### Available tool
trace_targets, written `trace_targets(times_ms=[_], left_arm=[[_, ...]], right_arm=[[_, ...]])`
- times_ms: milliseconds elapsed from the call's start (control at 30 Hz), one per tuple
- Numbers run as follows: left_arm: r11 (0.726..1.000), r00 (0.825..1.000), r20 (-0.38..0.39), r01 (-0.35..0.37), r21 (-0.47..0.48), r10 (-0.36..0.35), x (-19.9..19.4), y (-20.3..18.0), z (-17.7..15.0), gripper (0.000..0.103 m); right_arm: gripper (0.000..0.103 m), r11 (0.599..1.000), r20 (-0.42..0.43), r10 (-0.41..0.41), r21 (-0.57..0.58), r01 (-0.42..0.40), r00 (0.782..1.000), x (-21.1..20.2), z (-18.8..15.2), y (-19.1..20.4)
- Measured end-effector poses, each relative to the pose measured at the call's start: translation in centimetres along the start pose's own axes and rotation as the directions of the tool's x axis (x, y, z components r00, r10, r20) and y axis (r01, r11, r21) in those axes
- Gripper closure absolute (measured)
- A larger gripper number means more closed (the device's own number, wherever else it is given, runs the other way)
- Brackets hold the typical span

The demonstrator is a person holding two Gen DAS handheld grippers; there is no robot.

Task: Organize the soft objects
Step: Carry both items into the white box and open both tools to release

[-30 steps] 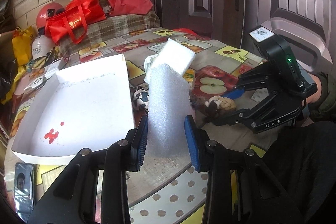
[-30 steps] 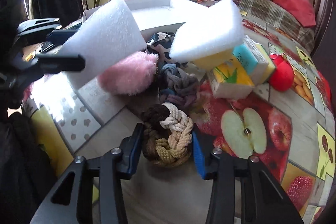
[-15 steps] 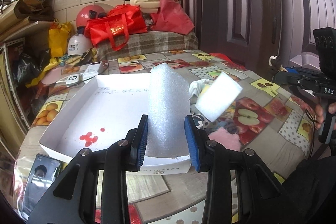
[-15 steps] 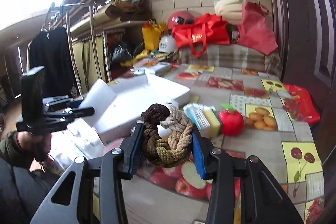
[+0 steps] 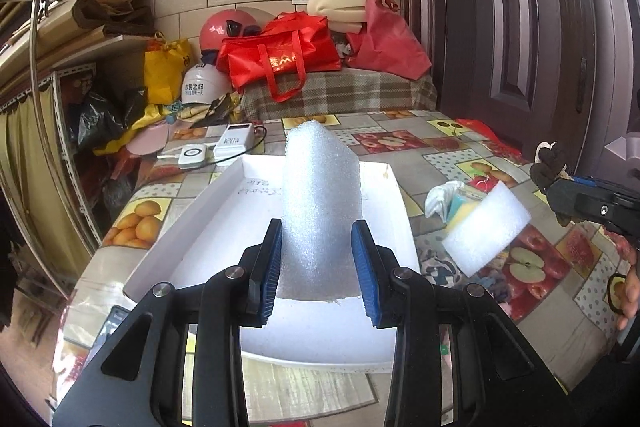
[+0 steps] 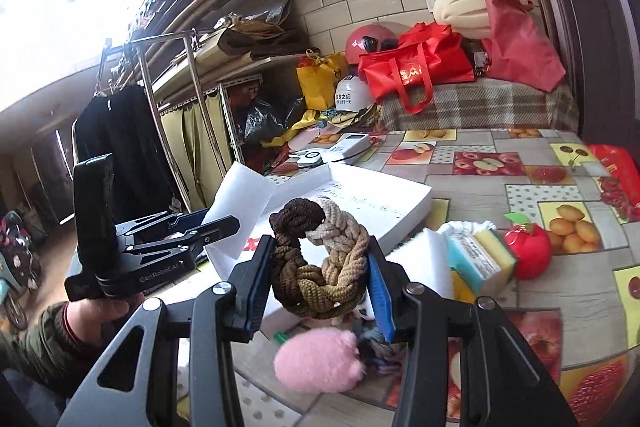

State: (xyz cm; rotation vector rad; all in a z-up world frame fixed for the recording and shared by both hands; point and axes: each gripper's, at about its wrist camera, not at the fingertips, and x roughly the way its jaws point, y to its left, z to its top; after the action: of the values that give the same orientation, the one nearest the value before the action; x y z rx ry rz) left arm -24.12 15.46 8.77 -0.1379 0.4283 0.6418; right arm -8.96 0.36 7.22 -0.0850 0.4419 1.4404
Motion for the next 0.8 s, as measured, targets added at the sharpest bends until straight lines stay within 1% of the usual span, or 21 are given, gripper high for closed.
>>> trace_targets(times_ms=[167,267,333,500,633,800], left_arm=[[1.0,1.0,0.019,-0.011,-0.013,0.011,0.4,0.7,1.1,0.069],[0.999,1.0,0.015,-0.013,-0.031,0.014,1.2,1.3,1.6,0.069],[0.999,1.0,0.008,-0.021,-0.044,0.021,2.1,1.8,2.1,0.069],[0.996,0.997,-0.007,-0.071,-0.062,0.071,4.4,2.7,2.8,0.069],[0.993,0.995,-0.026,-0.098,-0.061,0.097,6.1,2.9,3.0,0.069],[0.988,0.99,-0.068,-0.128,-0.083,0.122,8.6,4.0,3.3,0.069]], right_arm=[[0.058,0.999,0.04,0.016,-0.039,-0.014,0.999,-0.2,2.2,1.8],[0.058,0.998,0.037,0.026,-0.065,-0.024,0.999,0.7,3.4,3.0],[0.058,0.998,0.022,0.032,-0.059,-0.03,0.999,1.9,3.9,3.2],[0.058,0.999,-0.022,0.038,-0.023,-0.039,0.999,5.2,4.4,3.0],[0.058,0.999,-0.057,0.031,-0.005,-0.032,0.998,7.6,4.7,2.7],[0.058,0.998,-0.108,0.028,0.064,-0.021,0.994,10.5,5.1,1.4]])
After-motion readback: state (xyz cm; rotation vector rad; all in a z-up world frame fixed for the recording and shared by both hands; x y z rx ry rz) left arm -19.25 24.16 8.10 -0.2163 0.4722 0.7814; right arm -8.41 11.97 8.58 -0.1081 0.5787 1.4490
